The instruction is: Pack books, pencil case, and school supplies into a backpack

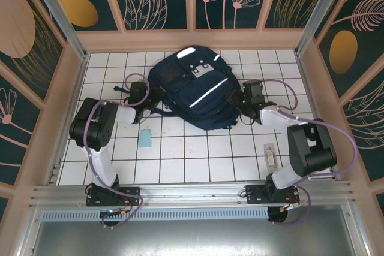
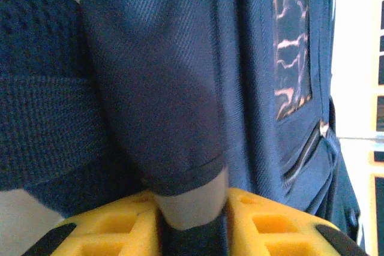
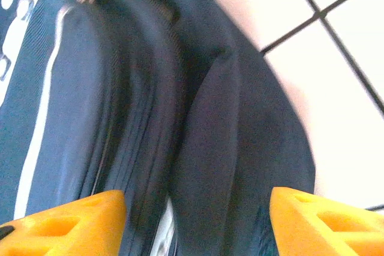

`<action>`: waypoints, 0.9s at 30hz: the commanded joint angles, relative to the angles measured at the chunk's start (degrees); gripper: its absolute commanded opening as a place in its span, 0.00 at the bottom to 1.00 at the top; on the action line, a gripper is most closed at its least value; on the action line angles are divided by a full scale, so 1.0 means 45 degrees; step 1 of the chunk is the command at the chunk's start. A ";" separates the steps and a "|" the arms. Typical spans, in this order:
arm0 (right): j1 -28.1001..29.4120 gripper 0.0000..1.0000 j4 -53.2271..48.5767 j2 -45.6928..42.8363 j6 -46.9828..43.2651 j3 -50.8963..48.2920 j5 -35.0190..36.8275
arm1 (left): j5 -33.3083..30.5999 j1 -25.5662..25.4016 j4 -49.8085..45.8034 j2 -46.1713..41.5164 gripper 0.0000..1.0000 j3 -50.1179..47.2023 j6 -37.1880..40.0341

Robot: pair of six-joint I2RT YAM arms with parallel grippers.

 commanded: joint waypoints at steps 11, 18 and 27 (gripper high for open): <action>-0.0744 0.67 -0.1404 0.4496 -0.3747 0.6913 0.1461 | 0.1524 -0.2605 -0.0904 -0.2595 0.72 -0.0840 -0.0590; -0.0553 0.75 -0.4753 0.3005 -0.3793 0.8738 0.2738 | -0.0880 -0.2480 -0.4088 -0.4311 0.99 0.0307 0.1654; 0.2053 0.66 -0.4679 -0.0164 -0.0674 0.5827 0.1031 | -0.1449 -0.0799 -0.2706 -0.2995 0.98 0.0726 0.1447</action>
